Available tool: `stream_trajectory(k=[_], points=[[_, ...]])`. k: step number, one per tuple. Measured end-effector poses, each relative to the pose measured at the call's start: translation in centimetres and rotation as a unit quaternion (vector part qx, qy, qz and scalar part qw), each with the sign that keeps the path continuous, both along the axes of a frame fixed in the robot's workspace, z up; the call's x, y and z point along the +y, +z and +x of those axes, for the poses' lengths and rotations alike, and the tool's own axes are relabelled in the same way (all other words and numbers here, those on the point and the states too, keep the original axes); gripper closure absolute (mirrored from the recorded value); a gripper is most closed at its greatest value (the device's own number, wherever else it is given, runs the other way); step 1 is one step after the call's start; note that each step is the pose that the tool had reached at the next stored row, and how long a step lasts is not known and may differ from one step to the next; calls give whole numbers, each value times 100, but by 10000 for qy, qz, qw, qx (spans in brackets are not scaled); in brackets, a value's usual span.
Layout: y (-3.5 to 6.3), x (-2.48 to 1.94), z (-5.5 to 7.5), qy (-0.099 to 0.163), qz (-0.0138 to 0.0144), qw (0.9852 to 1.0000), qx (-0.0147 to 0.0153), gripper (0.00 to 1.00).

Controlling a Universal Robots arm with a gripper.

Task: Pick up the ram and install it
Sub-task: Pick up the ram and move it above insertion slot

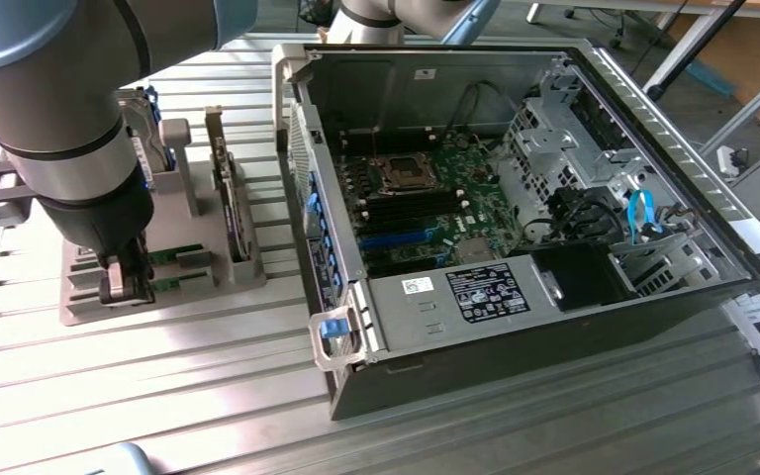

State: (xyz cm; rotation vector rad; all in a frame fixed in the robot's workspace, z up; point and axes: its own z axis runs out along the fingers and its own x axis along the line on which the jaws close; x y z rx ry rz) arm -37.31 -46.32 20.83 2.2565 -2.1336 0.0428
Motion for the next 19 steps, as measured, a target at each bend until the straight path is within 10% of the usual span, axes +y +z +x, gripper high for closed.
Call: stream_trajectory(k=[7,11,19], points=[[-1,0,0,-1,13,10000,-1,64],[-3,-4,0,0,200,9998,0,64],[-3,-4,0,0,203,9998,0,64]])
